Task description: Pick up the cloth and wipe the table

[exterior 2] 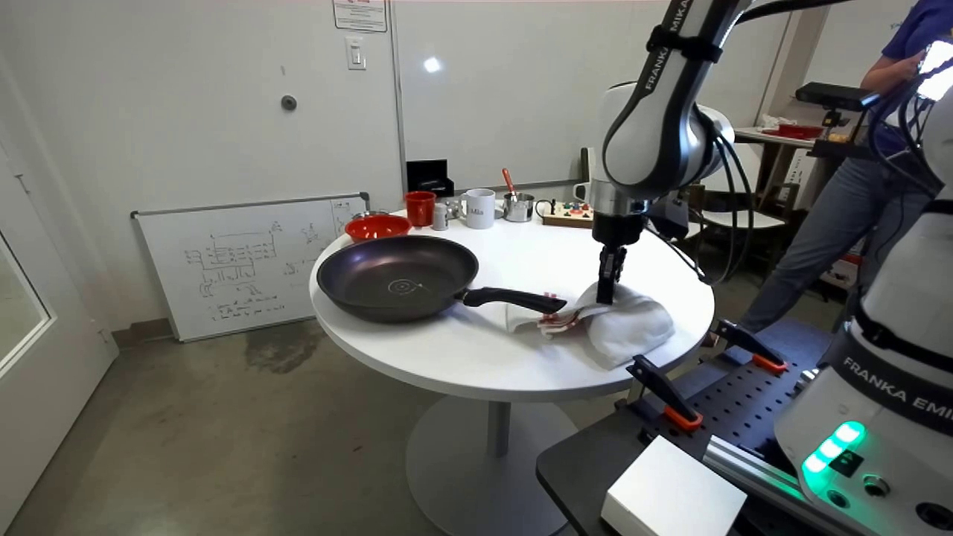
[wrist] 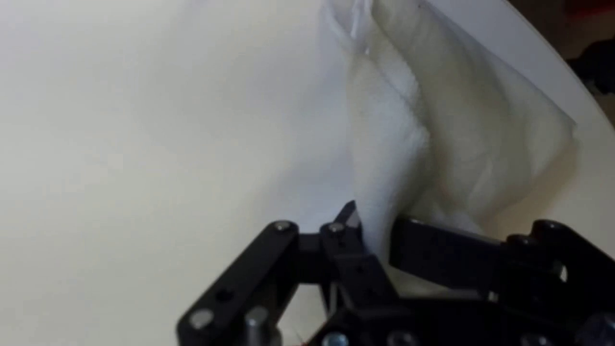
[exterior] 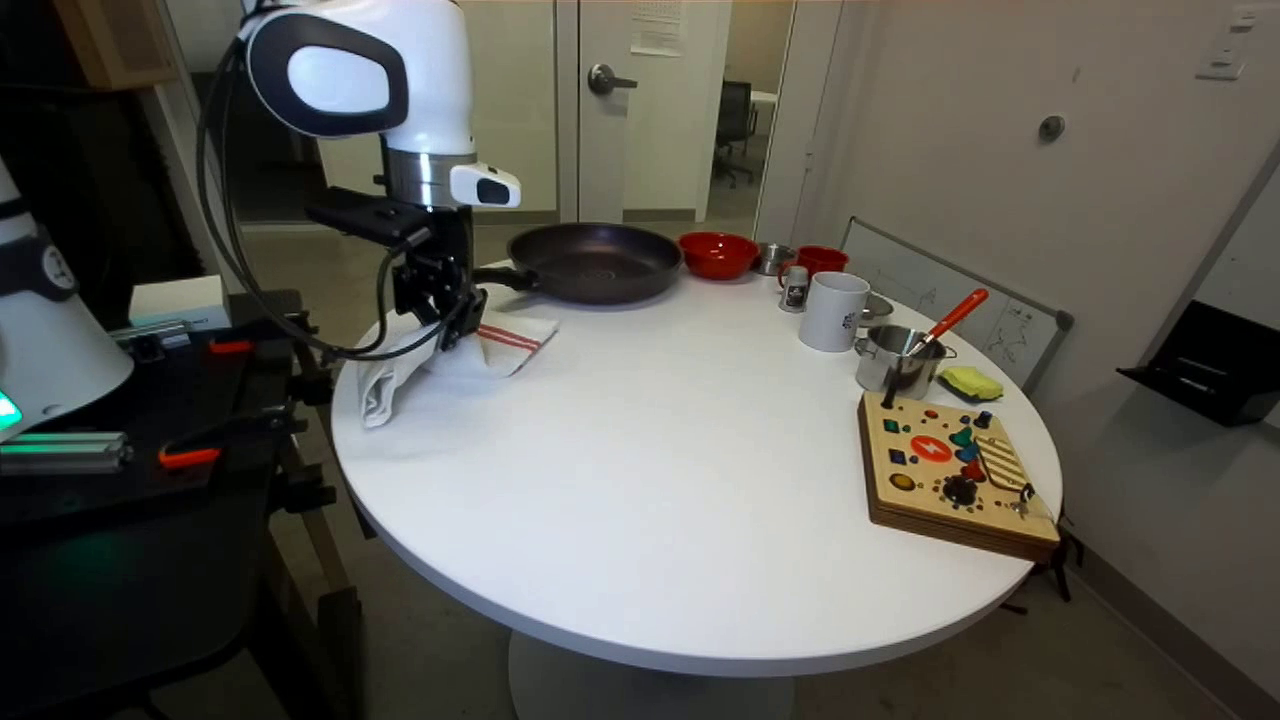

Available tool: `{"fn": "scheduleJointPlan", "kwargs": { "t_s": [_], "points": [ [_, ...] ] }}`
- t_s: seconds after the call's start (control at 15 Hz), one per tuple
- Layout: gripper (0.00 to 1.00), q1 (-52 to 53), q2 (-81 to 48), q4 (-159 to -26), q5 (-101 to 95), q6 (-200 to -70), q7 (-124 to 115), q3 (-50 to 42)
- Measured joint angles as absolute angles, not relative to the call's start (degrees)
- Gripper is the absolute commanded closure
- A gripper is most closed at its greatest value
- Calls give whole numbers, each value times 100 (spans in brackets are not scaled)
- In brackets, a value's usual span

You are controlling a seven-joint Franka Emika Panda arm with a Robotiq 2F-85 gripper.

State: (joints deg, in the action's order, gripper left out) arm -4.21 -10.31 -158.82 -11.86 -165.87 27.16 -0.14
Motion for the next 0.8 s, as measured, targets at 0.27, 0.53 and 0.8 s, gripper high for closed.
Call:
{"fn": "scheduleJointPlan", "kwargs": {
  "t_s": [0.27,0.53,0.8],
  "points": [
    [95,-366,-1217,-15878,-2444,-16856,1894,-1098],
    [95,-198,-1392,-15650,-2988,-17118,1232,-1809],
    [95,14,-1598,-15186,-3015,-17230,768,-2263]
  ]
}}
